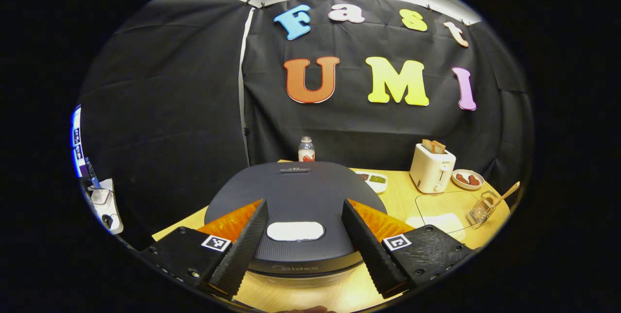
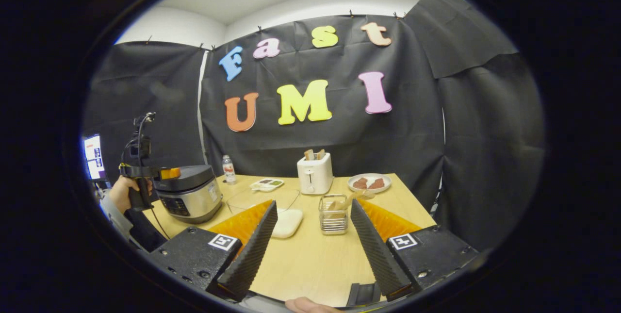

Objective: Close the left gripper, press the button to open the rice cooker; take a wooden spoon from the chopstick holder with the right hand, scoop a spoonful of rice and pour it into the rice cooker, then put the wooden spoon back into the chopstick holder.

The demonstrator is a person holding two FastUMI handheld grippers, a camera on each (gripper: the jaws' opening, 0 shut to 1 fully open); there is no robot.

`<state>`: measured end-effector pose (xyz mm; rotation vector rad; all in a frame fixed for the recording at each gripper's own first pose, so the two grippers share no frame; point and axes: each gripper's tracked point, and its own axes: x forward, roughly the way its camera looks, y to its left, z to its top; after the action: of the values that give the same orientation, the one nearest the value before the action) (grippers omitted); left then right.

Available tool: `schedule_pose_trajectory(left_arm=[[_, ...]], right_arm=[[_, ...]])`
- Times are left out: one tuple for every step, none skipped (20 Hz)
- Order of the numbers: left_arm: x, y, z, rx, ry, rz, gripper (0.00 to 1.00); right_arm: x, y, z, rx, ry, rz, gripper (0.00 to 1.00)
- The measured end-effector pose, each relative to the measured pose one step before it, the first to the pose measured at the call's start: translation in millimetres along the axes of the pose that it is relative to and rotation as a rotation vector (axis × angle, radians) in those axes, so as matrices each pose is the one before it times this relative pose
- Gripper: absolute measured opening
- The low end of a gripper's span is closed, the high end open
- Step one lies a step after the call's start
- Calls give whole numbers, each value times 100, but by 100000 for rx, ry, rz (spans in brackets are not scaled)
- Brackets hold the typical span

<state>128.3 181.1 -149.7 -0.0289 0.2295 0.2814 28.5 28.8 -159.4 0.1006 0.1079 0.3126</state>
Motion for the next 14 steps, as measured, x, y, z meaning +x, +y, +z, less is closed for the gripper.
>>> schedule_pose_trajectory(left_arm=[[-309,43,-159,-73,544,572,99],[-317,-27,-216,304,-81,518,99],[-198,-125,6,226,176,487,99],[-215,32,-117,-231,234,556,99],[-171,-15,78,-246,-416,490,99],[-110,-50,-162,-346,-219,287,99],[-102,-52,15,-502,-595,169,100],[-22,70,13,-10,-515,51,100],[57,-13,-420,56,948,-15,100],[-153,-23,-469,-253,463,-1,100],[145,-133,-35,-187,-1406,-492,100],[-6,84,253,-529,-413,-116,100],[-159,6,242,-264,-1218,-34,99],[-12,147,-63,-338,227,222,99]], right_arm=[[38,219,-138,-7,430,454,98],[87,330,-145,0,374,611,95],[55,306,-85,-92,282,505,98],[105,128,-61,-257,118,424,98],[18,128,-79,-317,23,273,98],[113,156,-196,-259,137,218,98],[131,123,-189,-68,296,207,95],[195,40,-317,-16,528,112,95],[164,16,-224,76,722,-75,95],[104,-15,-285,151,646,-5,95],[74,-16,-60,262,157,-109,98],[49,-117,-107,17,203,-321,98],[73,-6,-47,67,167,-203,98],[18,-15,-58,-140,254,-113,98]])
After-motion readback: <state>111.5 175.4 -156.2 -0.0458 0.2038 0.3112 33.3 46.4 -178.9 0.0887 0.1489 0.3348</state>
